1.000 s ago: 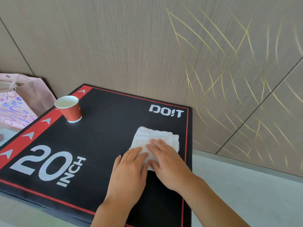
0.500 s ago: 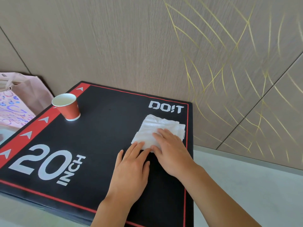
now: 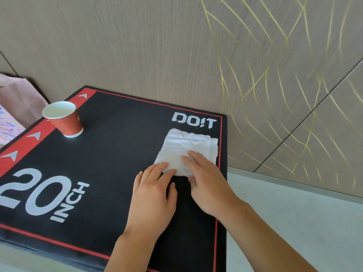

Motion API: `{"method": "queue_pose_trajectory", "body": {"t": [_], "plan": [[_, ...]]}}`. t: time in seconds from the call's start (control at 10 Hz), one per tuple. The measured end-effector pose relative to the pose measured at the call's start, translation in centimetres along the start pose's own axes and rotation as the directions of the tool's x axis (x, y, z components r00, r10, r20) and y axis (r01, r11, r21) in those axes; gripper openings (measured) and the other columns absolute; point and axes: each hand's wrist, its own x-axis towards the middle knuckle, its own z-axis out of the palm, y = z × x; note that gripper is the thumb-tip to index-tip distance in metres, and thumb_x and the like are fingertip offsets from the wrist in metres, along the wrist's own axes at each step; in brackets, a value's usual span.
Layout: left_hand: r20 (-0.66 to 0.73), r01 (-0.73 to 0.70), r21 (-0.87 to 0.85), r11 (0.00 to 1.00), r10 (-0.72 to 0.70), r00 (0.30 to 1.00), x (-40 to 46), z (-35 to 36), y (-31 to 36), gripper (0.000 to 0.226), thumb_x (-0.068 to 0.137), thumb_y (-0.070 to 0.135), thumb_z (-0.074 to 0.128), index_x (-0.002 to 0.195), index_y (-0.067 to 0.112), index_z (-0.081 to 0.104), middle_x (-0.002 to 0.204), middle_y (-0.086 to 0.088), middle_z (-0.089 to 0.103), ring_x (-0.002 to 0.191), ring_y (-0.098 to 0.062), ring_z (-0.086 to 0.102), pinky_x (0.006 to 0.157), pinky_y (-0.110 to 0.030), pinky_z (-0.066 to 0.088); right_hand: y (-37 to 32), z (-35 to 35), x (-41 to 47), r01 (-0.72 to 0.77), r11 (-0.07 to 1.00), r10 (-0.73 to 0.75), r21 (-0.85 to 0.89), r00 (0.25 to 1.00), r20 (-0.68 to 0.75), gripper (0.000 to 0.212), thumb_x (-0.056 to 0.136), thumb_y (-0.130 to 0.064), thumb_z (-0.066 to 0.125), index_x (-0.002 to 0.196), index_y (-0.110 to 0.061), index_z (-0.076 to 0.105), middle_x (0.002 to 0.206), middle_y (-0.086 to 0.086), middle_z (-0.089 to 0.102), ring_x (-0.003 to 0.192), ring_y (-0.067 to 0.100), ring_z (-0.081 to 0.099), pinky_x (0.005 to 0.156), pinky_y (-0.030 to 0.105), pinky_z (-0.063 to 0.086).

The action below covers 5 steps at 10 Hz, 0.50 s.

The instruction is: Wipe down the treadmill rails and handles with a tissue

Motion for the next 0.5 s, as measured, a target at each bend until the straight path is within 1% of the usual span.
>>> {"method": "queue_pose_trajectory", "body": {"t": [0.1, 0.2, 0.3, 0.4, 0.5], "plan": [[0.006, 0.026, -0.015, 1.000, -0.026, 1.000, -0.7, -0.8, 0.8, 0.036, 0.095, 0.022, 0.061, 0.130, 0.019, 0.072, 0.141, 0.000, 0.064, 0.135, -0.021, 0.055, 0.113, -0.054, 0.047, 0.0, -0.2, -0.9, 0.003, 0.999, -0.001, 0.035, 0.998, -0.062, 0.057, 0.112, -0.031, 0.047, 0.165, -0.025, 0.027, 0.171, -0.007, 0.019, 0.159, 0.013, 0.013, 0.128, 0.031, 0.011], [0.052, 0.099, -0.025, 0.995, -0.098, 0.994, -1.9, -2.3, 2.2, 0.041, 0.097, 0.020, 0.069, 0.138, 0.019, 0.067, 0.145, 0.000, 0.061, 0.141, -0.021, 0.051, 0.117, -0.057, 0.043, 0.2, -0.5, -2.5, -0.057, 0.996, 0.058, 0.072, 0.998, -0.017, 0.061, 0.110, -0.043, 0.047, 0.165, -0.029, 0.024, 0.173, -0.008, 0.015, 0.161, 0.014, 0.008, 0.132, 0.041, 0.013], [0.112, 0.189, -0.011, 0.982, -0.186, 0.976, -3.3, -3.7, 3.8, 0.044, 0.096, 0.022, 0.071, 0.140, 0.017, 0.066, 0.148, -0.003, 0.060, 0.143, -0.024, 0.050, 0.117, -0.059, 0.042, -0.1, -1.4, -4.6, -0.119, 0.989, 0.116, 0.093, 0.993, 0.033, 0.064, 0.108, -0.048, 0.048, 0.165, -0.029, 0.025, 0.174, -0.006, 0.015, 0.162, 0.018, 0.010, 0.131, 0.048, 0.019], [0.209, 0.222, 0.015, 0.975, -0.220, 0.953, -5.5, -5.8, 6.2, 0.046, 0.096, 0.024, 0.072, 0.141, 0.017, 0.065, 0.150, -0.005, 0.058, 0.146, -0.027, 0.048, 0.117, -0.062, 0.042, -1.5, -3.1, -8.5, -0.165, 0.979, 0.152, 0.117, 0.982, 0.109, 0.066, 0.107, -0.052, 0.048, 0.165, -0.031, 0.025, 0.174, -0.005, 0.016, 0.162, 0.020, 0.011, 0.130, 0.049, 0.021], [0.210, 0.260, 0.054, 0.964, -0.266, 0.941, -6.4, -8.6, 8.1, 0.046, 0.099, 0.031, 0.063, 0.143, 0.017, 0.062, 0.153, -0.007, 0.055, 0.148, -0.030, 0.044, 0.120, -0.060, 0.038, -2.3, -6.2, -11.2, -0.196, 0.967, 0.170, 0.165, 0.972, 0.161, 0.068, 0.107, -0.051, 0.049, 0.166, -0.030, 0.023, 0.175, -0.006, 0.014, 0.162, 0.018, 0.009, 0.131, 0.046, 0.018]]}}
